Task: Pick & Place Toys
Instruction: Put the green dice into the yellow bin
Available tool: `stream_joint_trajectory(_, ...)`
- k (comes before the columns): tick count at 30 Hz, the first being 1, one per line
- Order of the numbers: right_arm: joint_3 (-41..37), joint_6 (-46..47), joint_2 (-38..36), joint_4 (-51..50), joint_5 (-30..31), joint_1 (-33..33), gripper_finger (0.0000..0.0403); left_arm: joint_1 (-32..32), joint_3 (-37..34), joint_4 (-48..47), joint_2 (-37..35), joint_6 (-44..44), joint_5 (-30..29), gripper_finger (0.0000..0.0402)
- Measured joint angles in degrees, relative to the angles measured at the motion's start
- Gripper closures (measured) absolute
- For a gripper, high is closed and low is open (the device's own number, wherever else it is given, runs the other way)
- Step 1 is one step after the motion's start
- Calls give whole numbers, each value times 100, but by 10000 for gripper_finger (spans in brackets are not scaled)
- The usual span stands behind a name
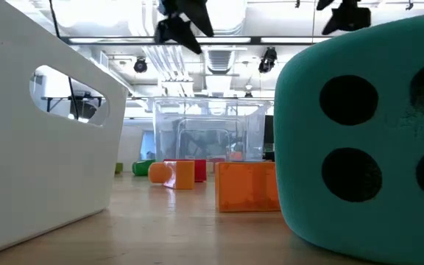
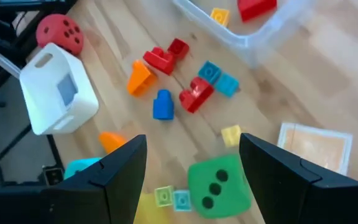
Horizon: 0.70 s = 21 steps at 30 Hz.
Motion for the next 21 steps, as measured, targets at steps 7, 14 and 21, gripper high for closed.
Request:
stream_joint_trajectory(7, -4, 77, 51, -40, -47, 63, 153, -359, -749, 65, -668, -615, -173, 139)
stream_joint_trajectory(14, -69, -36, 60, 99, 96, 92, 153, -752, -1769, 696, -1630, -856, -190, 139)
stream_joint_trajectory(21, -179, 410, 66, -64, 130, 194, 119, -1131, -2775, 1479, -2490, -1451, -188, 139)
